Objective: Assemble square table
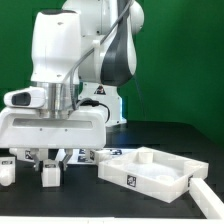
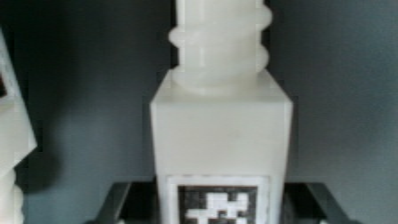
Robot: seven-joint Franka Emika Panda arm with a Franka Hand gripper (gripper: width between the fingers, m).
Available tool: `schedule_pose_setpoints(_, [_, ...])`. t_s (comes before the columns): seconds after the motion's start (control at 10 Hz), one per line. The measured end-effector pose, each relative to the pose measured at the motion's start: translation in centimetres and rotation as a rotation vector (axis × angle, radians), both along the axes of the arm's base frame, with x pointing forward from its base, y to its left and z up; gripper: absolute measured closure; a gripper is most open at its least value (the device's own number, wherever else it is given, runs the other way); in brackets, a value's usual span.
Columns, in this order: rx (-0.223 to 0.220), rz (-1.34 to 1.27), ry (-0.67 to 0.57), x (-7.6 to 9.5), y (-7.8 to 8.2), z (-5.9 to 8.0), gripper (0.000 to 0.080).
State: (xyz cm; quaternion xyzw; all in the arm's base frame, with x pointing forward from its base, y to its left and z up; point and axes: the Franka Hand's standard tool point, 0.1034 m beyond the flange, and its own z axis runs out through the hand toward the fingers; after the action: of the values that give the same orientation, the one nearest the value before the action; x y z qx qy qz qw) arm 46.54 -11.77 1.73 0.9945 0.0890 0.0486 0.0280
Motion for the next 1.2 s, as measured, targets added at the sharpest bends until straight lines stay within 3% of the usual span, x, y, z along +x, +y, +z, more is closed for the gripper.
schedule_pose_setpoints(0.1, [0.0,0.0,0.0,0.0,0.0,0.0,0.0521])
schedule_pose_setpoints(0.2, [0.0,0.0,0.0,0.0,0.0,0.0,0.0341])
schedule_pose_setpoints(0.3, [0.0,0.001,0.001,0.0,0.0,0.0,0.022])
schedule_pose_setpoints(0.4, [0.01,0.013,0.015,0.3,0.5,0.5,0.022])
schedule_pose_setpoints(0.5, [0.019,0.053,0.025,1.1,1.7,1.8,0.0164])
schedule_pose_setpoints(0.7, [0.02,0.163,0.04,3.3,5.8,3.9,0.0154])
schedule_pose_setpoints(0.8, [0.019,0.198,0.031,4.0,7.5,4.2,0.015])
schedule_pose_setpoints(0.9, [0.017,0.136,-0.031,3.9,7.6,4.1,0.015])
schedule_pose_setpoints(1.0, [0.017,0.136,-0.019,3.2,7.5,3.7,0.015])
schedule_pose_setpoints(1.2, [0.017,0.141,-0.023,3.4,7.7,3.8,0.015])
